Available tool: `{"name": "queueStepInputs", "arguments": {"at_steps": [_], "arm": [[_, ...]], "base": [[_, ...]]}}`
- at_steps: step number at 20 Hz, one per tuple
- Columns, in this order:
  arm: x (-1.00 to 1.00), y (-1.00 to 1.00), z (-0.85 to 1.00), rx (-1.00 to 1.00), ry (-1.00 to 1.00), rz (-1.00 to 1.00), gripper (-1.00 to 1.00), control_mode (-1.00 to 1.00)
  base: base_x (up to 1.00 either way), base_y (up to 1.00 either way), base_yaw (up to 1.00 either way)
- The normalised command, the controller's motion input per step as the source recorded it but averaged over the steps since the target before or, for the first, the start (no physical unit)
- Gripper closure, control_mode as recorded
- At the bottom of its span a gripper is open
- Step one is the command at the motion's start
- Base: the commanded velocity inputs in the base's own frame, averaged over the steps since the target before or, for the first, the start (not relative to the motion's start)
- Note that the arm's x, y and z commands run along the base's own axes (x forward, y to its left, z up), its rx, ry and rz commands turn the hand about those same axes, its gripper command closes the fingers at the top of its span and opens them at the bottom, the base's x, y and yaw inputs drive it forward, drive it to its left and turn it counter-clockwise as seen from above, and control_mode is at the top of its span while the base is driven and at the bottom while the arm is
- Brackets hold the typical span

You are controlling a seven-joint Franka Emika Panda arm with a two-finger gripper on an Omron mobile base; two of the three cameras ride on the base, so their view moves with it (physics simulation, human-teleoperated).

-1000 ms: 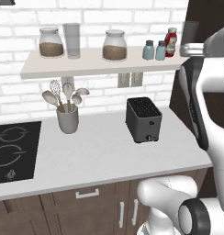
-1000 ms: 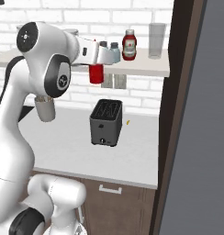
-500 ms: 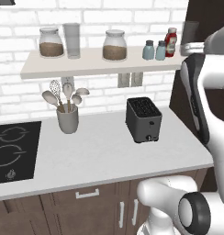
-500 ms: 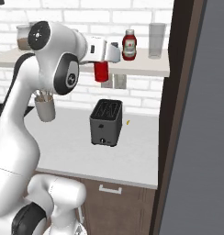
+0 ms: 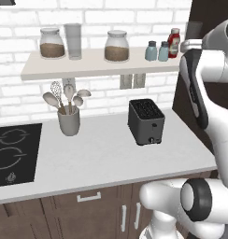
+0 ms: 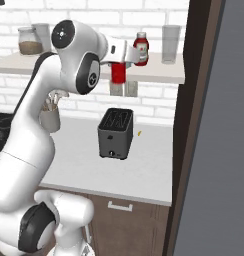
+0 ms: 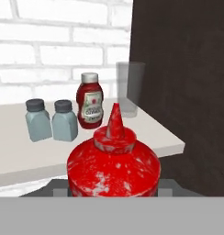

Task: Put the shaker and condiment bottle from the counter next to their counterparts in the cabinet.

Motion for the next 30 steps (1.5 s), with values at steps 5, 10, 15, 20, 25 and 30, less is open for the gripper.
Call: {"name": "queueStepInputs", "arguments": {"at_steps": [5,10,15,20,25,30], "arm": [[0.36,0.00,0.00,0.00,0.00,0.05,1.00,-1.00],[0.37,-0.08,0.00,0.00,0.00,0.07,1.00,-1.00],[0.29,-0.18,0.00,0.00,0.01,0.08,1.00,-1.00],[0.28,-0.19,0.00,0.00,0.00,0.06,1.00,-1.00],[0.22,-0.01,0.00,-0.01,0.00,0.01,1.00,-1.00],[0.27,0.00,0.00,-0.01,0.00,0.00,1.00,-1.00]], "base": [[0.00,0.00,0.00],[0.00,0.00,0.00],[0.00,0.00,0.00],[0.00,0.00,0.00],[0.00,0.00,0.00],[0.00,0.00,0.00]]}}
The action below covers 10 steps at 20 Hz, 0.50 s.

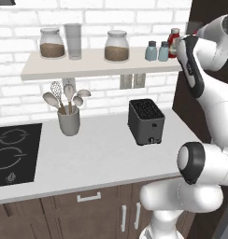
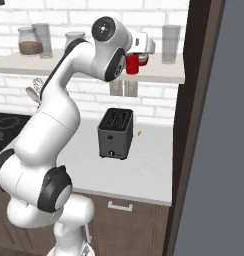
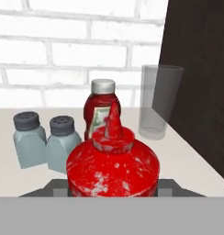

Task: Put the shaker and condiment bottle from the counter next to their counterparts in the cabinet.

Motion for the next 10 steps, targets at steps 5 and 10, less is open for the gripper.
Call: {"name": "queueStepInputs", "arguments": {"at_steps": [5,10], "arm": [[0.30,0.00,0.00,-0.01,0.00,0.00,1.00,-1.00],[0.31,-0.08,0.00,0.00,0.00,0.00,1.00,-1.00]], "base": [[0.00,0.00,0.00],[0.00,0.00,0.00]]}}
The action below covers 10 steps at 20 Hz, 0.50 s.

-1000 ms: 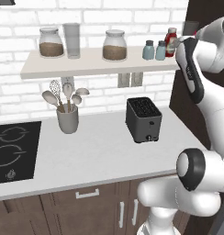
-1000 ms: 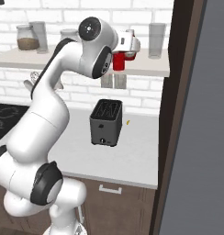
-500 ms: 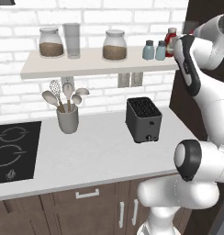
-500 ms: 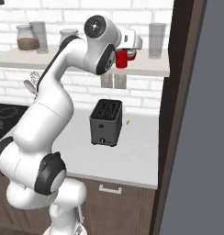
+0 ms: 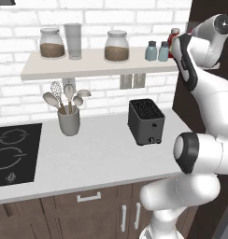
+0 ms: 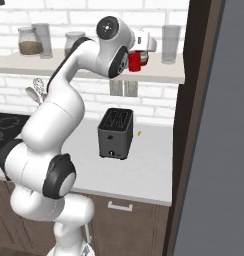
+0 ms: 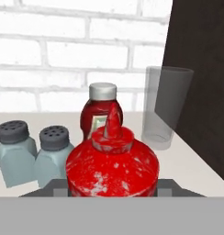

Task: Put the shaker and condiment bottle from the counter next to their counterparts in the cabinet.

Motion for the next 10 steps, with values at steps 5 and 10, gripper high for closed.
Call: {"name": "queueStepInputs", "arguments": {"at_steps": [5,10], "arm": [[0.25,-0.18,0.00,0.00,0.00,0.00,1.00,-1.00],[0.15,-0.24,0.00,0.00,0.00,0.00,1.00,-1.00]], "base": [[0.00,0.00,0.00],[0.00,0.00,0.00]]}}
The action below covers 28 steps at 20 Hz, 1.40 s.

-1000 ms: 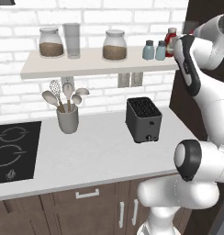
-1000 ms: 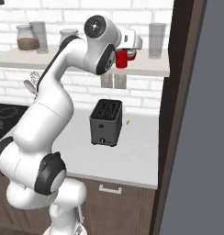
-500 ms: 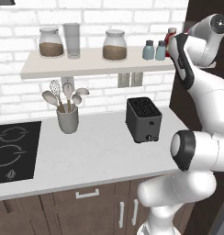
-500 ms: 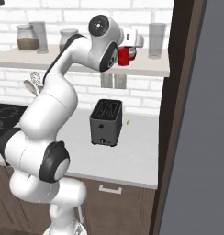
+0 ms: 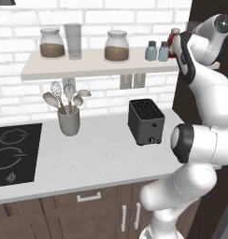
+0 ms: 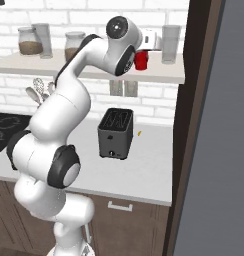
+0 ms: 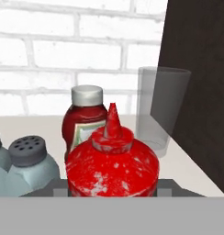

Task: Put the shaker and condiment bottle from the counter next to their counterparts in the cabinet.

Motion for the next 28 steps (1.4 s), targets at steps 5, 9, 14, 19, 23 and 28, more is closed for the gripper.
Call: {"name": "queueStepInputs", "arguments": {"at_steps": [5,9,14,19,23,28], "arm": [[0.00,-0.14,0.00,0.00,0.00,0.00,1.00,-1.00],[0.00,-0.05,-0.07,0.00,-0.02,0.00,1.00,-1.00],[0.00,0.00,-0.11,0.00,-0.04,0.00,1.00,-1.00],[0.00,0.00,-0.11,0.00,-0.07,0.00,1.00,-1.00],[0.00,0.00,-0.09,0.00,-0.06,0.00,1.00,-1.00],[0.02,0.00,-0.01,0.00,0.00,0.00,1.00,-1.00]], "base": [[0.00,0.00,0.00],[0.00,0.00,0.00],[0.00,0.00,0.00],[0.00,0.00,0.00],[0.00,0.00,0.00],[0.00,0.00,0.00]]}}
